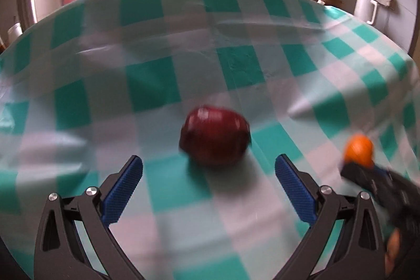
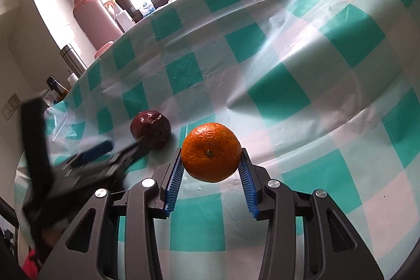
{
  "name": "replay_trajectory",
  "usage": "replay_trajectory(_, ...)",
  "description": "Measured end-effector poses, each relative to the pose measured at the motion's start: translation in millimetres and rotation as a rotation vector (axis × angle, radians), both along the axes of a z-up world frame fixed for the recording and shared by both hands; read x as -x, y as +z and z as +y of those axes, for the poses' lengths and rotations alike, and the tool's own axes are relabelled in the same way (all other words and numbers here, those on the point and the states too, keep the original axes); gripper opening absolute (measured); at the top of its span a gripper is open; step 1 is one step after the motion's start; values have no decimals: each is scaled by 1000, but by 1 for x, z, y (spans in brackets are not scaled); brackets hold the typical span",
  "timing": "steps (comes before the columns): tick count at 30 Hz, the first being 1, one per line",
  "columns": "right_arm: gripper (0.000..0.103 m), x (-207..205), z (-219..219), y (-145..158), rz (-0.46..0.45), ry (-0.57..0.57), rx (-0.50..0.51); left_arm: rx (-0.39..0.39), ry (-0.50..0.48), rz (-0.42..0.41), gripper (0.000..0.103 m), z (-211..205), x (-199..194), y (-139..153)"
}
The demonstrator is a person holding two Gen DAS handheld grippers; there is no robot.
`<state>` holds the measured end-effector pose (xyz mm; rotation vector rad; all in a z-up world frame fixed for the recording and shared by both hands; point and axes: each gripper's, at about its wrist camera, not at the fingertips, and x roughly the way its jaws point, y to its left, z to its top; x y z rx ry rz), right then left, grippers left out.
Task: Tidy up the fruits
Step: 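Grasp the orange with the right tool while the left tool grasps the red apple, then carry the orange and the red apple off the table over the bin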
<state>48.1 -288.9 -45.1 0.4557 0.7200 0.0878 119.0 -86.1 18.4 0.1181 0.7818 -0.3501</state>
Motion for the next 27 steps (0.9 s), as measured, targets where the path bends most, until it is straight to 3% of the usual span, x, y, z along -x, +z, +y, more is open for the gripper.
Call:
replay_trajectory(4,42,-2,2,-1,8,4,4,-49,0,29,99,-15,-26,-12)
replay_trajectory(5,42,-2,2,-1,10,4,5,-52,-15,56,94,-18,-31,-16)
replay_trajectory(6,42,-2,2,-1,11,4,5,-44,-25,69,75,-18,-34,-17)
replay_trajectory(7,42,-2,2,-1,12,5,5,-38,-27,75,67,-17,-35,-18)
replay_trajectory(16,42,-1,2,-2,3,3,-6,49,-11,37,64,12,-5,-10)
replay_trajectory(22,42,1,2,-2,-11,9,-15,146,49,8,64,50,42,4)
replay_trajectory(27,42,7,3,0,-29,20,-18,166,99,-41,64,70,79,10)
